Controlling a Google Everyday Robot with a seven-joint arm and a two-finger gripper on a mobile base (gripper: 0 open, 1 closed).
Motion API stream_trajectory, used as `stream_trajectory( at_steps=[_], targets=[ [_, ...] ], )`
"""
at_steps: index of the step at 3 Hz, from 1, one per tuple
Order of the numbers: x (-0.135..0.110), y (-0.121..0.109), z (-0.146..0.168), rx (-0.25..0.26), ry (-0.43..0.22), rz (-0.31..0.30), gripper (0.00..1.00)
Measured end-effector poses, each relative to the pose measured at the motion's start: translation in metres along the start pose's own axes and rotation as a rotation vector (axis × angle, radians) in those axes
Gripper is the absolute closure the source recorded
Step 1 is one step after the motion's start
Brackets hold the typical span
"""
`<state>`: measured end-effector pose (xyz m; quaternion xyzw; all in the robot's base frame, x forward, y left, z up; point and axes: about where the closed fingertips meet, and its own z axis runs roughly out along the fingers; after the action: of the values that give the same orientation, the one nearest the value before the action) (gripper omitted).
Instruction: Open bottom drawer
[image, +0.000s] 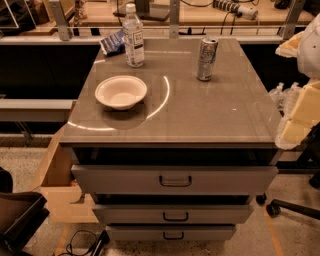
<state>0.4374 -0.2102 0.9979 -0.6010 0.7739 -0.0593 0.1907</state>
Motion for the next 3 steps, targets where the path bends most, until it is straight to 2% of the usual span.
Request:
stream_trajectory(
  at_steps=[1,2,3],
  targets=[
    [0.000,0.000,0.000,0.000,0.000,0.000,0.00],
    [0.017,0.013,-0.001,0.006,-0.005,0.015,0.00],
    [0.049,0.037,0.001,0.009,-0.018,0.042,0.00]
  ],
)
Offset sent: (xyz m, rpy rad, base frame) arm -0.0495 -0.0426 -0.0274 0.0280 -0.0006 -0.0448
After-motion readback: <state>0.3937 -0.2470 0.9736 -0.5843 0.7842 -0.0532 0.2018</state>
